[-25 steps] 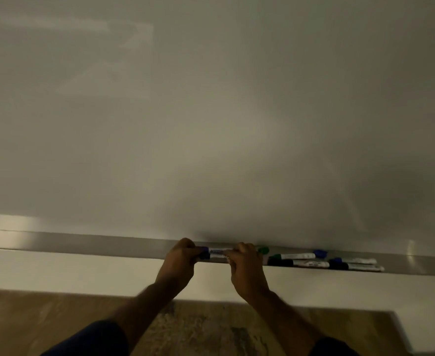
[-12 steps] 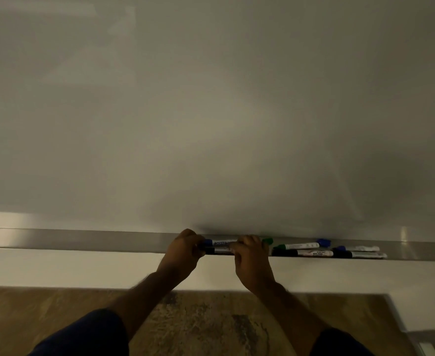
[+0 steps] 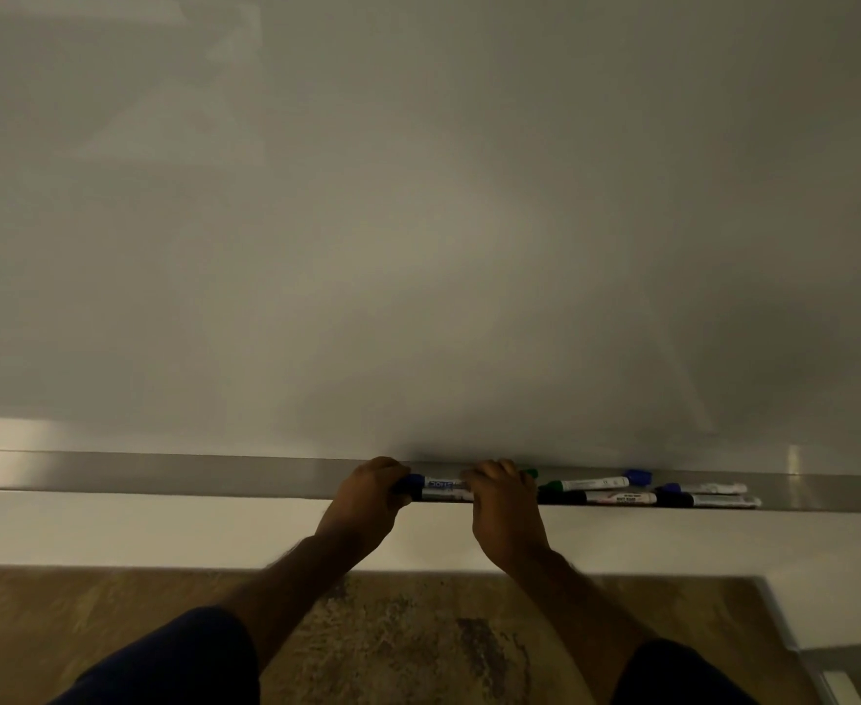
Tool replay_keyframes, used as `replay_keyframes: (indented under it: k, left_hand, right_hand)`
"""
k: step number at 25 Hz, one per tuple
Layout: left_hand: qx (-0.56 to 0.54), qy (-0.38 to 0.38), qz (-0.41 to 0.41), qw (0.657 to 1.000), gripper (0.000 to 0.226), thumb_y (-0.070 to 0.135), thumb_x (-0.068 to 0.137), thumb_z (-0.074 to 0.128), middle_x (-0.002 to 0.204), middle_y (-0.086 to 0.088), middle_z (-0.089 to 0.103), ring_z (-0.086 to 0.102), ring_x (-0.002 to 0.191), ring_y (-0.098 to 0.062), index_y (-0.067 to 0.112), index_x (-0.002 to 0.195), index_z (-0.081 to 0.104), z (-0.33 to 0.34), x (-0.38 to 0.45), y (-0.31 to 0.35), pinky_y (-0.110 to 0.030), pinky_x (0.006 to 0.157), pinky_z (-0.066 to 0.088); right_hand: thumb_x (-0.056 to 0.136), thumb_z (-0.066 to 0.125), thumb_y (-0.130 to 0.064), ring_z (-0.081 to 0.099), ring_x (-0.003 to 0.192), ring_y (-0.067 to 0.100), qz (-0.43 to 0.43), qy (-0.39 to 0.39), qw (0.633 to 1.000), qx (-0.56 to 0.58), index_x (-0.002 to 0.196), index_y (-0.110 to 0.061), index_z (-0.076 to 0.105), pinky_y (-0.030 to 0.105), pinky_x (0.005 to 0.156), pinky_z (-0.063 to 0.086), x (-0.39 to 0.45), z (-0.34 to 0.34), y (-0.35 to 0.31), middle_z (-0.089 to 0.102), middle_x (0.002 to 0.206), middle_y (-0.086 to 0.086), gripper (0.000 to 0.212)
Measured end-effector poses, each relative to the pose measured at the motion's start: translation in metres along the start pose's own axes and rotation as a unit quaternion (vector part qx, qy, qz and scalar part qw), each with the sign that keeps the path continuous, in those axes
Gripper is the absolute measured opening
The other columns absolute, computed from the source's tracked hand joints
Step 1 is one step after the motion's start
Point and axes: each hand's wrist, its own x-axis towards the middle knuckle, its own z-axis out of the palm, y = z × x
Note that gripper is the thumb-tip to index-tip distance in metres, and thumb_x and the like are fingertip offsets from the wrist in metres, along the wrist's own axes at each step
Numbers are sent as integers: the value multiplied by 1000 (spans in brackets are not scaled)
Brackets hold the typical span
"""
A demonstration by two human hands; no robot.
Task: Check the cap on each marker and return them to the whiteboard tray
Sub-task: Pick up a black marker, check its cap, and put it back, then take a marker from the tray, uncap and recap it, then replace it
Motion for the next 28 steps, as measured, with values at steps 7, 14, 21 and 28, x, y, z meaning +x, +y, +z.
replay_keyframes:
  k: [7, 14, 21, 28]
  left_hand:
    - [15, 6, 12, 1000, 20, 18, 84, 66, 101, -2, 65, 54, 81, -12, 17, 105, 67, -1, -1, -1, -20, 71, 43]
    - [43, 17, 11, 999, 23, 21, 85, 66, 104, -1, 64, 53, 89, -15, 17, 107, 66, -2, -3, 3, -24, 76, 45]
    - [59, 49, 50, 996, 22, 23, 83, 68, 102, 1, 64, 51, 90, -14, 19, 105, 67, 3, -1, 28, -24, 75, 46]
    - [29, 18, 101, 994, 21, 26, 86, 64, 106, 3, 64, 51, 97, -11, 23, 106, 66, 41, 15, 93, -23, 81, 39]
  right_hand:
    - [86, 53, -4, 48, 112, 26, -17, 2, 999, 31, 119, -21, 61, 41, 93, 37, -1, 0, 1, 61, 118, 1, 39]
    - [87, 52, -5, 52, 108, 27, -35, 27, 998, 50, 114, -15, 63, 40, 89, 45, -1, -8, 6, 63, 113, 5, 31]
    - [82, 60, 5, 59, 103, 31, -10, 92, 992, 84, 110, -6, 65, 46, 87, 52, -12, -42, 64, 68, 108, 13, 31]
    - [83, 62, 1, 61, 94, 31, 30, 86, 994, 59, 103, -4, 68, 41, 79, 53, -26, -69, 137, 70, 98, 13, 22]
